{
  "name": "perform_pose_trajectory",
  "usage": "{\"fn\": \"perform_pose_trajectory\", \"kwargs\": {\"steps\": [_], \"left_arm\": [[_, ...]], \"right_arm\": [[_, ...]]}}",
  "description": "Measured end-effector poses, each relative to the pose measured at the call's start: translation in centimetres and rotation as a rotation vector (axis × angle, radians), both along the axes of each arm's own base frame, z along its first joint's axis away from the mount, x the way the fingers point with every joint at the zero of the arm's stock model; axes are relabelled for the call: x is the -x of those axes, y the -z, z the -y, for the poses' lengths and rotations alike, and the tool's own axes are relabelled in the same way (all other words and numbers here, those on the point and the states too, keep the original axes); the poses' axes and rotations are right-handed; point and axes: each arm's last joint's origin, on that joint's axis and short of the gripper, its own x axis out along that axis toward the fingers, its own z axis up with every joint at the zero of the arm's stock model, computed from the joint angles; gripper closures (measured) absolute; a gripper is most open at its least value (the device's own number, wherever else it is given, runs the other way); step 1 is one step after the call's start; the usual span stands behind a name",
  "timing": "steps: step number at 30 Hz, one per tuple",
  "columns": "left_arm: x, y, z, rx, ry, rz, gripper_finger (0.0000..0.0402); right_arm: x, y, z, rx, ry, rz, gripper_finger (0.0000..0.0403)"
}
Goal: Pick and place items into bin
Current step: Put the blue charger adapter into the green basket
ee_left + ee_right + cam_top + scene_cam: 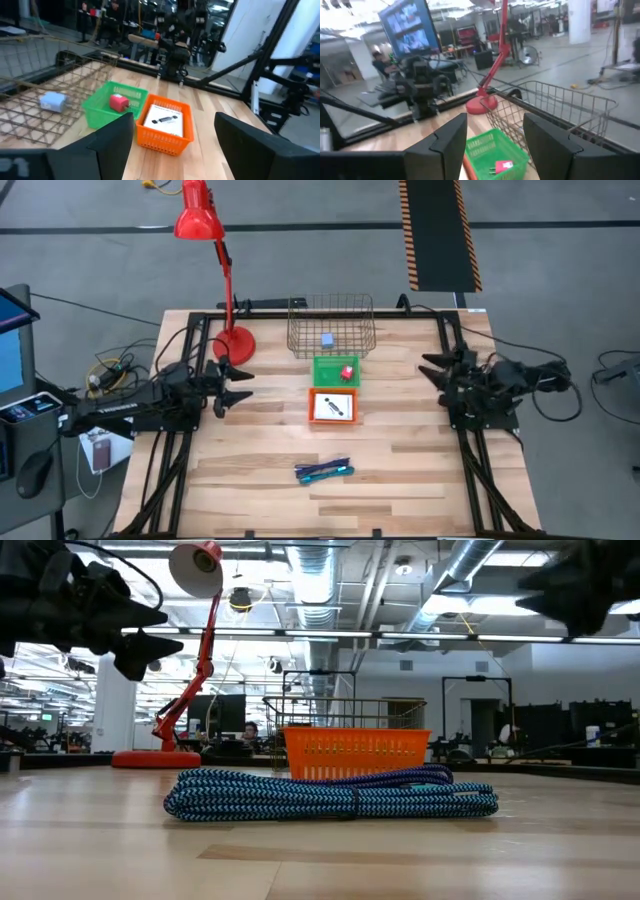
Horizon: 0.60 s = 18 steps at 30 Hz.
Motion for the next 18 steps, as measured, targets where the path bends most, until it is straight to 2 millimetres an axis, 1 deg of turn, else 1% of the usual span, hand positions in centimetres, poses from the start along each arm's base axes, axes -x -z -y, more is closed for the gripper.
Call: {"fn": "perform_pose_trajectory", "kwargs": {"steps": [2,5,7,10,12,15,18], "left_arm": [[0.1,0.1,0.0,0.001,-0.008,-0.004,0.0136],[0.2,0.0,0.0,-0.007,-0.009,0.004,0.0136],[0.3,-0.1,0.1,-0.022,-0.009,0.014,0.0136],[0.3,0.0,0.0,-0.033,-0.018,0.002,0.0136],[0.3,0.1,0.0,-0.042,-0.033,-0.003,0.0136],[0.3,0.3,-0.1,-0.049,-0.064,-0.023,0.0136],[0.3,0.4,-0.2,-0.050,-0.091,-0.038,0.0136]], "right_arm": [[-0.6,1.4,-0.2,0.003,0.017,-0.031,0.0216],[-1.3,2.2,-0.3,-0.019,0.032,0.015,0.0216],[-1.8,3.8,-0.4,-0.008,0.032,-0.019,0.0216],[-2.1,4.6,-0.5,-0.025,0.039,0.034,0.0216],[-2.4,6.0,-0.6,-0.013,0.053,-0.016,0.0216],[-2.6,6.0,-0.6,-0.013,0.062,0.006,0.0216],[-2.6,6.2,-0.7,0.021,0.049,-0.014,0.0216]]}}
